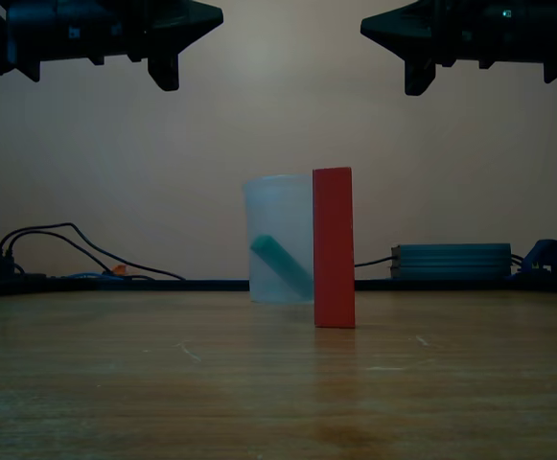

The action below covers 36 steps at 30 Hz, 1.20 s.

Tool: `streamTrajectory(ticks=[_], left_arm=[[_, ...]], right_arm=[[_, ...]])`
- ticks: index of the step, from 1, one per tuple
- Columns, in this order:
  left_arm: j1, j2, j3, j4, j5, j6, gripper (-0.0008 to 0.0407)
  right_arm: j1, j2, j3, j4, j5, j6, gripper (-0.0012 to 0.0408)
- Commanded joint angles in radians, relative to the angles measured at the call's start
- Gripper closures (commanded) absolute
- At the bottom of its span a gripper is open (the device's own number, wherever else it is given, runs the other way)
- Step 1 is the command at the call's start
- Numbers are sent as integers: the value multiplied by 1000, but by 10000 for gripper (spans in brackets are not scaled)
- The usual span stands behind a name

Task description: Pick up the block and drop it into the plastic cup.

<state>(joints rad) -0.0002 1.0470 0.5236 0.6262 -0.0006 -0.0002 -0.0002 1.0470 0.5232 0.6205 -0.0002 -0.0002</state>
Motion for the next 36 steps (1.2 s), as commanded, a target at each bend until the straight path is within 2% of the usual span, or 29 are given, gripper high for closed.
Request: streamTrajectory(ticks=[1,6,10,14,17,21,26,29,32,36], left_arm=[[0,0,0,-1,0,0,399],[0,0,0,-1,0,0,399],[0,0,0,0,0,0,399],[0,0,0,-1,0,0,399],[0,0,0,-1,0,0,399],[0,0,0,0,0,0,399],[0,0,0,0,0,0,399],[0,0,0,0,0,0,399],[0,0,0,0,0,0,399],[0,0,0,-1,0,0,399]], right_arm=[[0,0,0,0,0,0,396],[0,0,0,-18,-5,0,396],[0,-1,0,-71,-60,-20,396],[0,-3,0,-156,-153,-20,389],[2,-3,0,-223,-236,-14,356],[20,-3,0,-290,-288,-13,273],[64,-3,0,-322,-289,-14,142],[87,-3,0,-353,-281,-13,88],[102,-3,0,-395,-236,-14,77],[113,-3,0,-446,-192,-23,109]])
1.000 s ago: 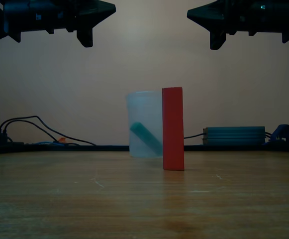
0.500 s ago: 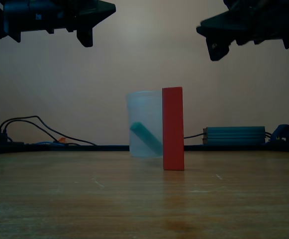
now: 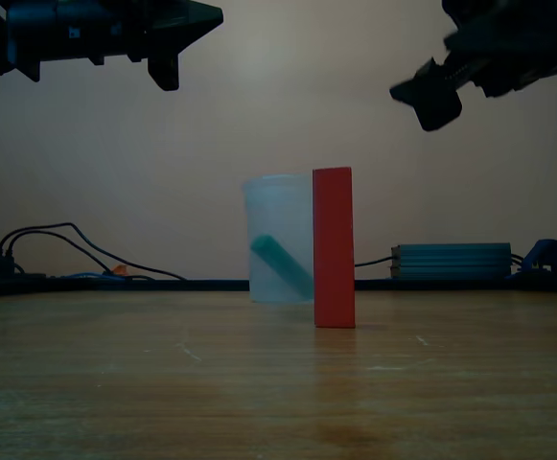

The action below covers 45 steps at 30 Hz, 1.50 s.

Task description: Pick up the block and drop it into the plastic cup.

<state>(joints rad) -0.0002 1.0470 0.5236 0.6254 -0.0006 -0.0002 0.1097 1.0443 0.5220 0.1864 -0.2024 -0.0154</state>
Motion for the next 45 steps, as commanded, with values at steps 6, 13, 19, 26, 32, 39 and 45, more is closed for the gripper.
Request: streamTrajectory(ticks=[6,13,19,26,32,39,45], left_arm=[[0,0,0,1,0,0,399],[0,0,0,0,0,0,399],[0,0,0,0,0,0,399],[0,0,0,0,0,0,399],[0,0,0,0,0,0,399],[0,0,0,0,0,0,399],[0,0,0,0,0,0,399]], right_arm=[[13,0,1,-44,11,-26,187],[48,75,-5,-38,30,-30,202],[64,241,43,21,29,-21,171],[63,316,87,22,25,-21,155],[63,330,87,16,26,-43,155],[53,362,88,16,31,-82,155],[16,361,123,-12,29,-73,145]])
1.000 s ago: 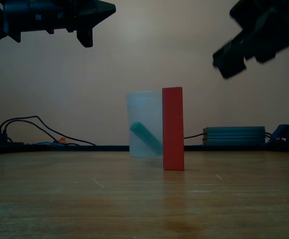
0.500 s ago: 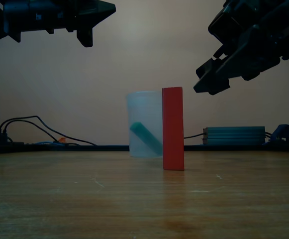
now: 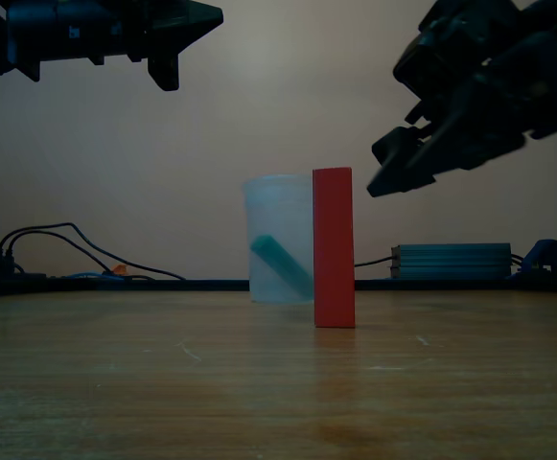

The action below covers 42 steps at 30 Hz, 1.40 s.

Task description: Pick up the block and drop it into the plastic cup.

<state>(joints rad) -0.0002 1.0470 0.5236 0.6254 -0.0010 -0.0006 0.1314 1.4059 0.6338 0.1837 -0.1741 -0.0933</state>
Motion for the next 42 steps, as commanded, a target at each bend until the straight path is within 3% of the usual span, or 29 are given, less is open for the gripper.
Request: streamTrajectory(ticks=[1,9,15,21,34,42], left_arm=[[0,0,0,0,0,0,399],[0,0,0,0,0,0,399],[0,0,0,0,0,0,399],[0,0,0,1,0,0,399],[0,0,0,0,0,0,399],[0,0,0,0,0,0,399]], right_arm=[[-8,1,21,-20,1,5,139],[-9,80,101,-76,2,37,82],[-9,159,154,-78,-17,43,96],[11,160,157,-37,-50,69,117],[54,162,153,32,-53,77,109],[53,250,153,123,-55,85,109]])
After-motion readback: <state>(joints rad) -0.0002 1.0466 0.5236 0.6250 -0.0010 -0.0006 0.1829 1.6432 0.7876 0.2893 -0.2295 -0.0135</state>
